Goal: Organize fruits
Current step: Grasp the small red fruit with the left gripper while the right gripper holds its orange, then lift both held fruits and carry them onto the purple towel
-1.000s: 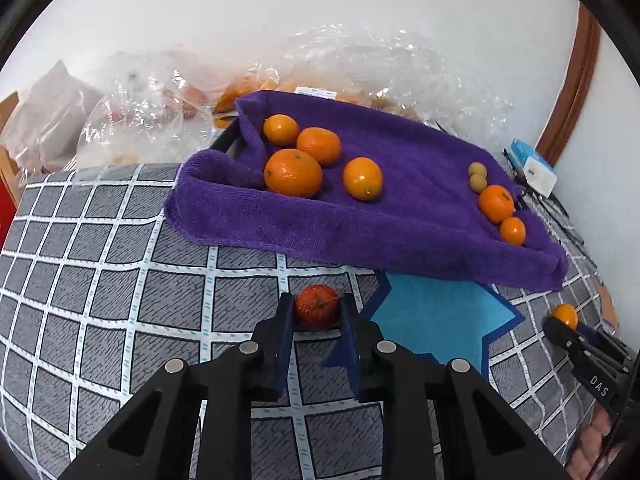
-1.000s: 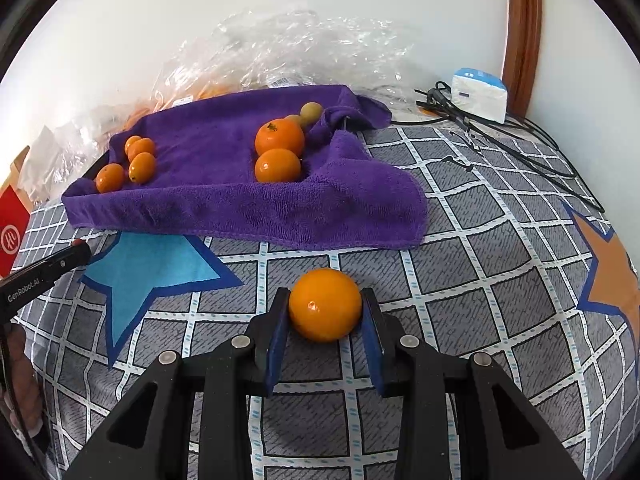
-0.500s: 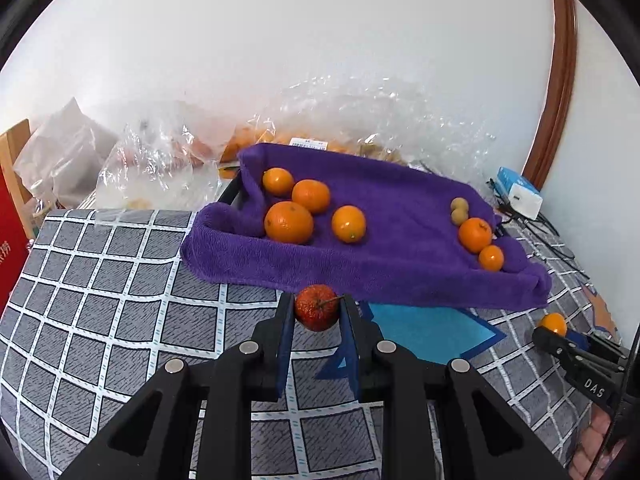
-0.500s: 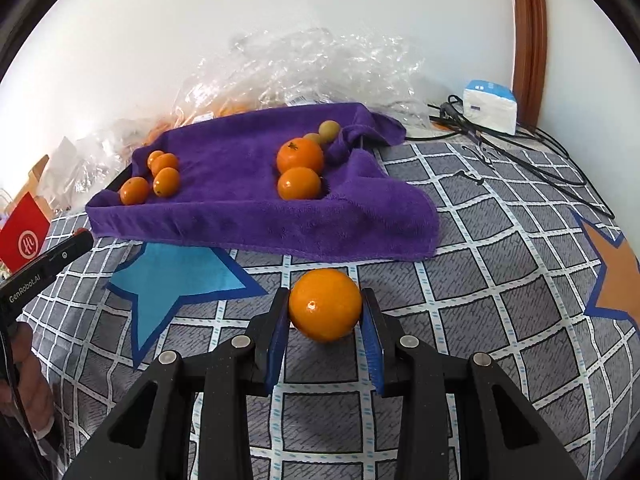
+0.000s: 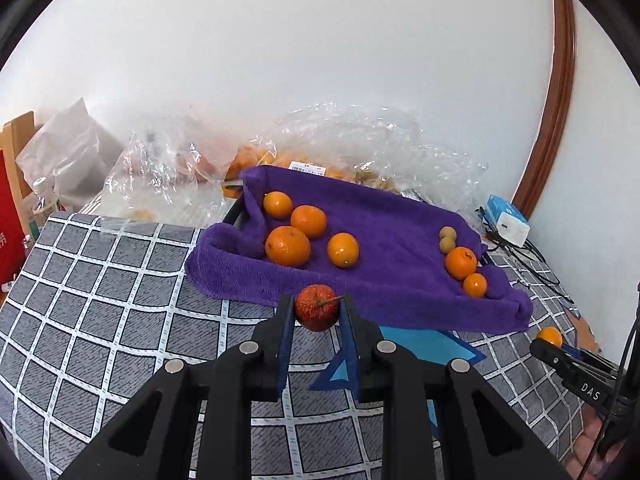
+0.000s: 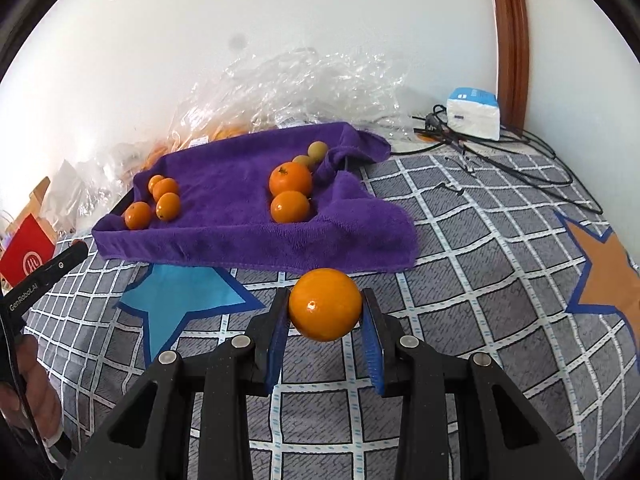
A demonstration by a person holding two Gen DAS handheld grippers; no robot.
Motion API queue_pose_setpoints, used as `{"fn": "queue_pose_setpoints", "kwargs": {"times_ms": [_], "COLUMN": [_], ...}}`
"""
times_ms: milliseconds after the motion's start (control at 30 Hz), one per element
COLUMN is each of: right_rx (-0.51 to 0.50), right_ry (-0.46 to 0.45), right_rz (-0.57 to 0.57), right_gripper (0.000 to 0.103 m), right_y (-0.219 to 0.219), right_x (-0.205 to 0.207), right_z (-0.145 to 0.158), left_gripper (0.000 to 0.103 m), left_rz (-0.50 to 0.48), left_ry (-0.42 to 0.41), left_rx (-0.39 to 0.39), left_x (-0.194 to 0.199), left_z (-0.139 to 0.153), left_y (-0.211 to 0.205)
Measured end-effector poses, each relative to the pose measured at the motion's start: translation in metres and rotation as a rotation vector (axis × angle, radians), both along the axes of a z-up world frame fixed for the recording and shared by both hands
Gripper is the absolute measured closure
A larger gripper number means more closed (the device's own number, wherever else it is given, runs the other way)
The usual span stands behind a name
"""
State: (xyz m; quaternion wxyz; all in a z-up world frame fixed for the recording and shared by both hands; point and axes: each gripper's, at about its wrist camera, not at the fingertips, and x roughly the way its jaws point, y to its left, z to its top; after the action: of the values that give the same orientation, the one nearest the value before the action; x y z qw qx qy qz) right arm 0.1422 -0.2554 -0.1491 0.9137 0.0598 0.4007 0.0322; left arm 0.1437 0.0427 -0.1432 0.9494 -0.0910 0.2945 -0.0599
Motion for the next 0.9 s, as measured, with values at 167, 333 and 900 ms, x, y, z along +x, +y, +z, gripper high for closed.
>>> {"fn": "queue_pose_setpoints", "kwargs": {"times_ms": [167, 333, 900], "right_rx": [-0.004, -0.029, -0.018], "right_ry": [-0.009, -0.033, -0.078], "right_rz": [-0.01, -0.004, 0.029], "right_gripper": [0.069, 0.069, 0.069], "right_y": [0.0, 0.004, 0.007], "right_x": [-0.003, -0.005, 0.003], "right_z": [0.007, 0.022, 0.051], "left_gripper": [0.081, 0.081, 0.081], "left_rz": [-0.008, -0.002, -0.01], "left_ry": [-0.016, -0.027, -0.009], "left_rx": [0.003, -0.025, -0.046], "left_x": [-0.004, -0.007, -0.004], "left_z": [0.003, 0.005, 0.011], "left_y": [-0.001, 0.003, 0.007]}}
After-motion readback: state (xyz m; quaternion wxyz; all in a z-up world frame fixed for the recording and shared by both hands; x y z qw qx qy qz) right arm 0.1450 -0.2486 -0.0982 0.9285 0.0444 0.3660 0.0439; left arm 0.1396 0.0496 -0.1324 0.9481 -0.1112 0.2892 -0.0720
